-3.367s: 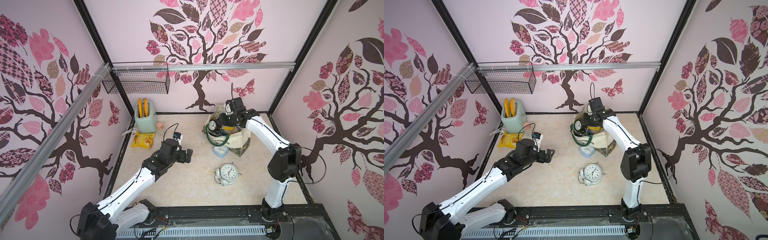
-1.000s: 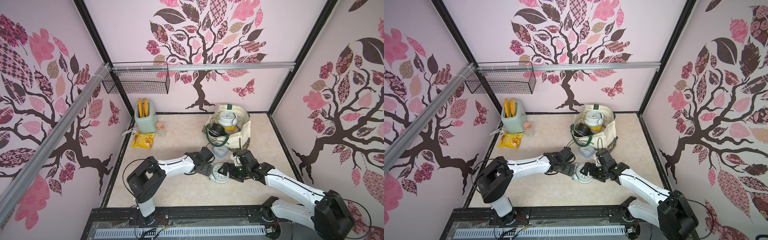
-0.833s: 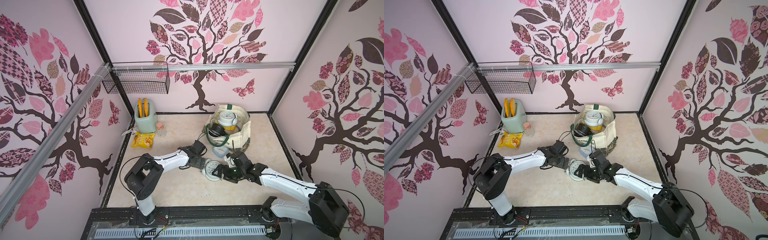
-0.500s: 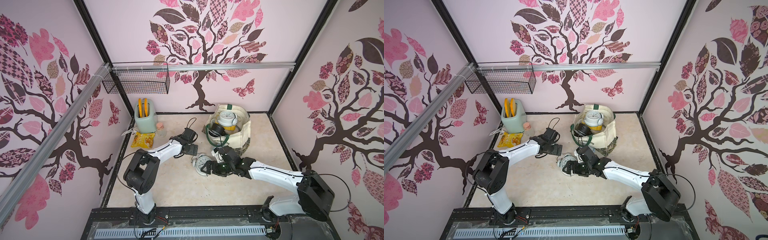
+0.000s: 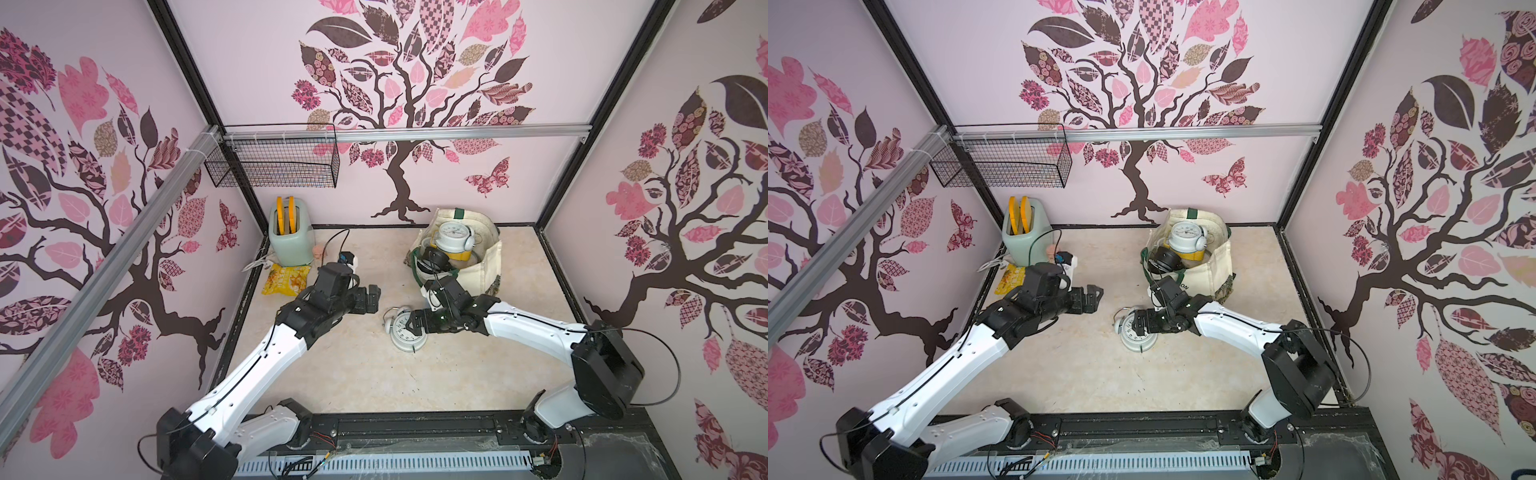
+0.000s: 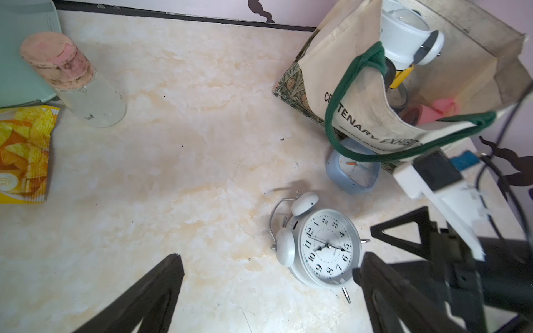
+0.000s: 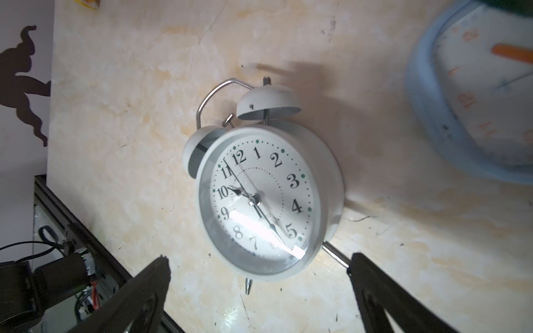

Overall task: Put the alarm clock into the canvas bag
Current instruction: Move the alarm to the center of the board, then adjust the alarm at the center of the board.

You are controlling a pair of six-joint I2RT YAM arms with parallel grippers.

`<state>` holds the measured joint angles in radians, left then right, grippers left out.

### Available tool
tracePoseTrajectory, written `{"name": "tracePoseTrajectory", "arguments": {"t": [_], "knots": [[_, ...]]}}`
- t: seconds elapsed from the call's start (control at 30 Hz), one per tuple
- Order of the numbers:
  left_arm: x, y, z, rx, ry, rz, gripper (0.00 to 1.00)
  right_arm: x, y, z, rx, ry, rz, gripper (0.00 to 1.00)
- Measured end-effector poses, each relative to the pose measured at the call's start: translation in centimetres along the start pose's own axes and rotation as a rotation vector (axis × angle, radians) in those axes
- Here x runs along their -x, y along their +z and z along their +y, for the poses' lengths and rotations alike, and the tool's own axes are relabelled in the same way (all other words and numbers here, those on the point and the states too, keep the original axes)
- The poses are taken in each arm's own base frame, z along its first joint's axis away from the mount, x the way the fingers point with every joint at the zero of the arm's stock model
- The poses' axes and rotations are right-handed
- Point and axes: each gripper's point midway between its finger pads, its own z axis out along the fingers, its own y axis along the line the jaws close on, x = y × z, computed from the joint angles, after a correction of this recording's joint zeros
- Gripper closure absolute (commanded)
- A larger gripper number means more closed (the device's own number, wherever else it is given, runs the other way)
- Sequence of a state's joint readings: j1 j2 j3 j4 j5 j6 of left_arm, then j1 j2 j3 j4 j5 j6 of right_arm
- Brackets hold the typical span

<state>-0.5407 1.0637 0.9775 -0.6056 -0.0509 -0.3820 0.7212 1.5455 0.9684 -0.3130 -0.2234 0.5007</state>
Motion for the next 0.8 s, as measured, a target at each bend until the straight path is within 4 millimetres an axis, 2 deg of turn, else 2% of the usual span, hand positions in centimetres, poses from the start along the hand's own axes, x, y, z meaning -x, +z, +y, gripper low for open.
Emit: {"name": "tracePoseTrajectory", "arguments": {"t": [0.17, 0.23, 0.33, 0.6, 0.7, 0.8], "knots": [[-2.9, -1.7, 0.7, -0.019, -0.049, 0.045, 0.02, -0.2, 2.1, -0.3, -0.01, -0.021, 0.059, 0.0], [-3.3, -2.4, 0.8, -0.018, -0.061, 0.045, 0.02, -0.8, 2.5, 0.0, -0.001, -0.024, 0.084, 0.0], [-3.2, -3.0, 1.0, -0.014, -0.068, 0.033, 0.02, -2.0, 2.7, 1.4, 0.025, -0.044, 0.113, 0.0], [-4.2, -2.1, 1.9, 0.04, -0.064, 0.082, 0.02, -6.3, 3.0, 7.2, 0.156, -0.091, 0.208, 0.0], [-4.5, -1.6, 2.1, 0.055, -0.062, 0.101, 0.02, -6.5, 3.0, 7.7, 0.165, -0.089, 0.207, 0.0], [-4.8, -1.4, 2.2, 0.061, -0.049, 0.116, 0.02, -5.6, 2.2, 7.1, 0.153, -0.077, 0.18, 0.0]]}}
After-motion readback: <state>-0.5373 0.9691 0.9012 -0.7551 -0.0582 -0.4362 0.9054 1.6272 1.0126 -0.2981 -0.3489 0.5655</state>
